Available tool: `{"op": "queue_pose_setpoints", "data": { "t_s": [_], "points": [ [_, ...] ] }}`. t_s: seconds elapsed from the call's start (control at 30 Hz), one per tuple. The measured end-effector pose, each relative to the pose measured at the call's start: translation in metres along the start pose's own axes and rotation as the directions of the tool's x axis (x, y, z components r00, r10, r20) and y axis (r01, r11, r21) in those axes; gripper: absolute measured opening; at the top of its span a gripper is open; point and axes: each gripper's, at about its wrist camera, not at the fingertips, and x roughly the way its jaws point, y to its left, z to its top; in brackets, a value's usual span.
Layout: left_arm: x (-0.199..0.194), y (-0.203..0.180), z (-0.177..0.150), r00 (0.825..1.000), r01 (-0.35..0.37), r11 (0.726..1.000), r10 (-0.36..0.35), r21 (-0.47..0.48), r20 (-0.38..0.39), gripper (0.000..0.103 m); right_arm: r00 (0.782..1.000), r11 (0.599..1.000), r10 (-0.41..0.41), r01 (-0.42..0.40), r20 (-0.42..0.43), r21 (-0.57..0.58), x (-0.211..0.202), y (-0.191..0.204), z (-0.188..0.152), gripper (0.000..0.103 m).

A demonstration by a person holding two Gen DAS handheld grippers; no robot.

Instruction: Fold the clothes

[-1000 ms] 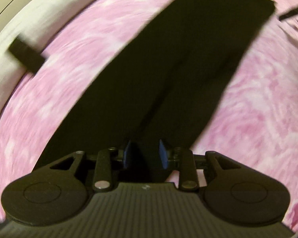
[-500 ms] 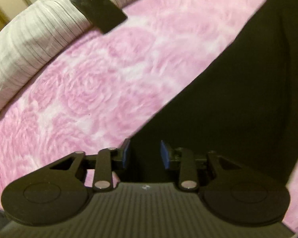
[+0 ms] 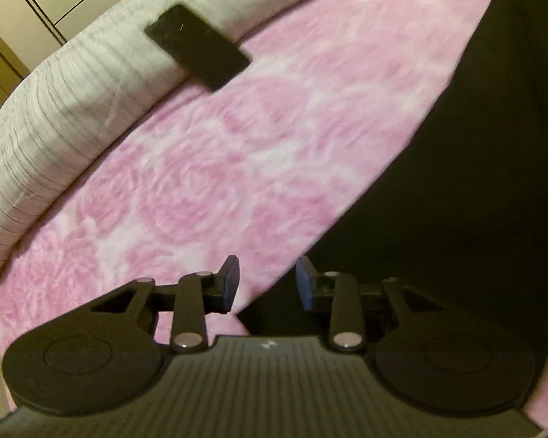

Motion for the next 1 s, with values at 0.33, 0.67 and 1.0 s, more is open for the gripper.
{"op": "queue_pose_setpoints", "data": {
  "t_s": [0.33,0.67,1.0],
  "points": [
    [0.013,-0.056,-0.014,0.981,0.187,0.973,-0.177,0.133,-0.081,0.051,0.999,0.999,-0.027,0.026,-0.027,-0.042,0.037,0.003,0.01,0.067],
    [-0.008,-0.03,0.008,0.992,0.103,0.994,-0.102,0.025,-0.069,0.032,0.999,0.999,-0.046,0.046,-0.015,0.0,0.013,-0.01,0.016,0.067],
    [0.032,-0.095,0.033,0.983,0.181,0.981,-0.18,0.062,-0.02,0.043,0.998,0.997,-0.034,0.037,0.053,-0.074,0.081,-0.004,0.082,0.067]
  ]
}}
